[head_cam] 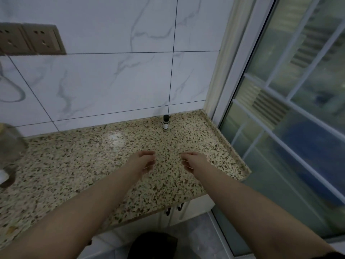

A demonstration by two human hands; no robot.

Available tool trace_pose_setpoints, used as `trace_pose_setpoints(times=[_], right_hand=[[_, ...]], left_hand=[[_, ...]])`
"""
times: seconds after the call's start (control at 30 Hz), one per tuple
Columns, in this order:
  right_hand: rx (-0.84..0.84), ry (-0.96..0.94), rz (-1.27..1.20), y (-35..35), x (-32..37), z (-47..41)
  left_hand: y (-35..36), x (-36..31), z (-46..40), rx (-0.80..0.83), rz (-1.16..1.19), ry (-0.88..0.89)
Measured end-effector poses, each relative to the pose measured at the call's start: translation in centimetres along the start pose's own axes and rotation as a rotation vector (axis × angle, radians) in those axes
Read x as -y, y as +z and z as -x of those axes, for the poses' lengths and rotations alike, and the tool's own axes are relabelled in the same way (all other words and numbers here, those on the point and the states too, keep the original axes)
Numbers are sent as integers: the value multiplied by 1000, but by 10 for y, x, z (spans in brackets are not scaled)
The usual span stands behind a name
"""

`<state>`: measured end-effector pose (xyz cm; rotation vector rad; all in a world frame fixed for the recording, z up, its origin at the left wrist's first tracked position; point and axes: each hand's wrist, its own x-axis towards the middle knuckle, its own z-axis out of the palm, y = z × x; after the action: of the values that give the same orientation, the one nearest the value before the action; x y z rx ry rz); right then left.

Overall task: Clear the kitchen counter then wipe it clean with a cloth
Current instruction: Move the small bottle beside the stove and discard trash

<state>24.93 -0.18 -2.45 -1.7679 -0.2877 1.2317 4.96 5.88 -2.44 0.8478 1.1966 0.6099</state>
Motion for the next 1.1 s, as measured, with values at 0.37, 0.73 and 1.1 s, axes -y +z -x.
trace_pose_setpoints(times=[0.37,0.73,1.1], right_hand=[[78,10,75,33,87,-140],[276,-263,707,80,140,-263],[278,-460,940,115,133,-292]], left_hand=[[40,-45,-111,-128,-61,-11],[74,-54,-189,-142,20,-71],[66,-48,-202,-160,71,-191]])
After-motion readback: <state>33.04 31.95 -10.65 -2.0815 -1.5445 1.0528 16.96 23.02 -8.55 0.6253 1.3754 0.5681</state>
